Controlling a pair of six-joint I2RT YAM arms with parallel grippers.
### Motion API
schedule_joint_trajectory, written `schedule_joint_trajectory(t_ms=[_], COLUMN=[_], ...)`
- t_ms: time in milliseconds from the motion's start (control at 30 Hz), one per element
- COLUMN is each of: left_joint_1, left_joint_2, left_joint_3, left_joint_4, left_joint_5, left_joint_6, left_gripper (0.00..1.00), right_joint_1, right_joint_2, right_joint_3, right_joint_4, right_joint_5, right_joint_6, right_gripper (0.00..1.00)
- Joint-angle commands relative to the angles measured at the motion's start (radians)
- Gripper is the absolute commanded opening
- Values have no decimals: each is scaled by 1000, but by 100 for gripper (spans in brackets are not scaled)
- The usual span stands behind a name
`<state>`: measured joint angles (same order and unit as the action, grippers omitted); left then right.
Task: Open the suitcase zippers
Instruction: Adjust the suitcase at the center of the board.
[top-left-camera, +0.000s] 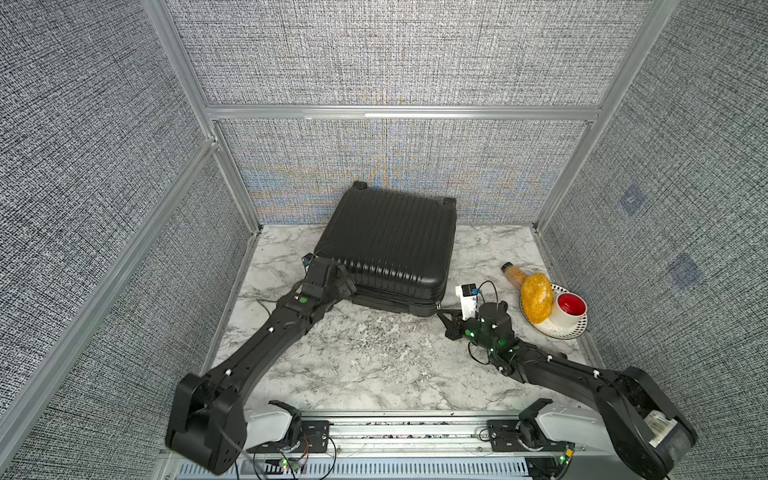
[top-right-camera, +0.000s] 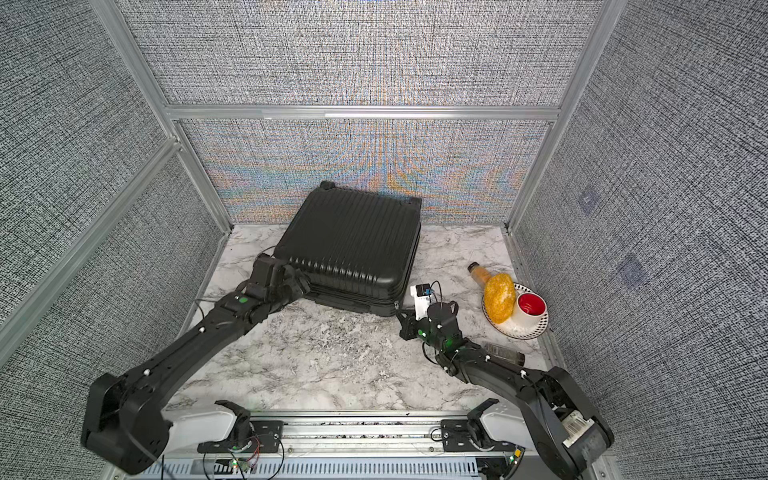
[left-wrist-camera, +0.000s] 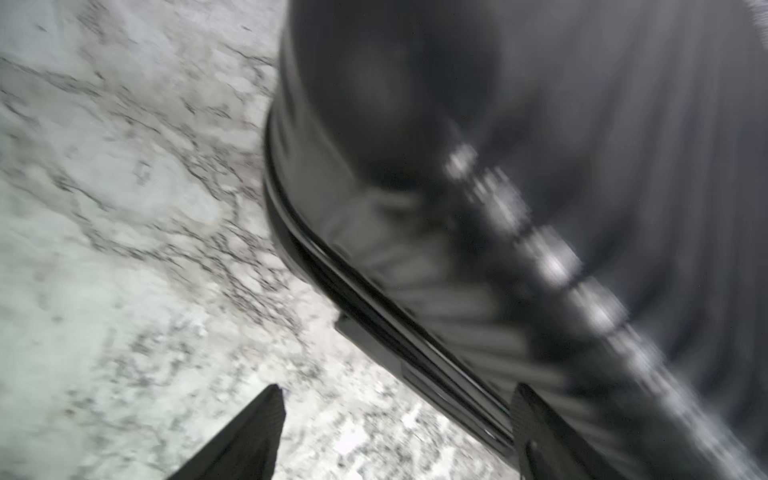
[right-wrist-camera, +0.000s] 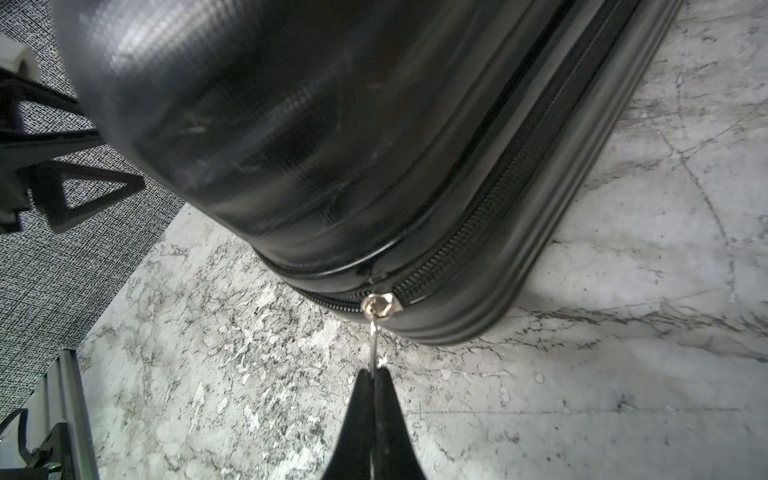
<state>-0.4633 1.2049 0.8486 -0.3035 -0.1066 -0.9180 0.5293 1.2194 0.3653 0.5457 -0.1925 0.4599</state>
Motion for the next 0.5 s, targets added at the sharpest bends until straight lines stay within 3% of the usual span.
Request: schedule_joint_trajectory(t_ms=[0,133,367,467], left_joint_1=[-69,-156,-231,-274], left_joint_2=[-139,-253,-32,-30], left_joint_3=[-142,-317,-316,-359], left_joint_4=[60,214,467,518], left_joint_5=[-32,-95,-42,-115], left_joint_6=[-208,-388,-558,-630], left_gripper=[86,82,81,79], right_joint_1=[2,2,40,95], right_joint_2=[11,36,24,-5], right_joint_3=[8,20,24,-1], right_joint_4=[28,42,43,32], right_joint_5=[-2,-24,-25,7], right_joint_6=[6,12,25,36], right_gripper=[0,0,0,0])
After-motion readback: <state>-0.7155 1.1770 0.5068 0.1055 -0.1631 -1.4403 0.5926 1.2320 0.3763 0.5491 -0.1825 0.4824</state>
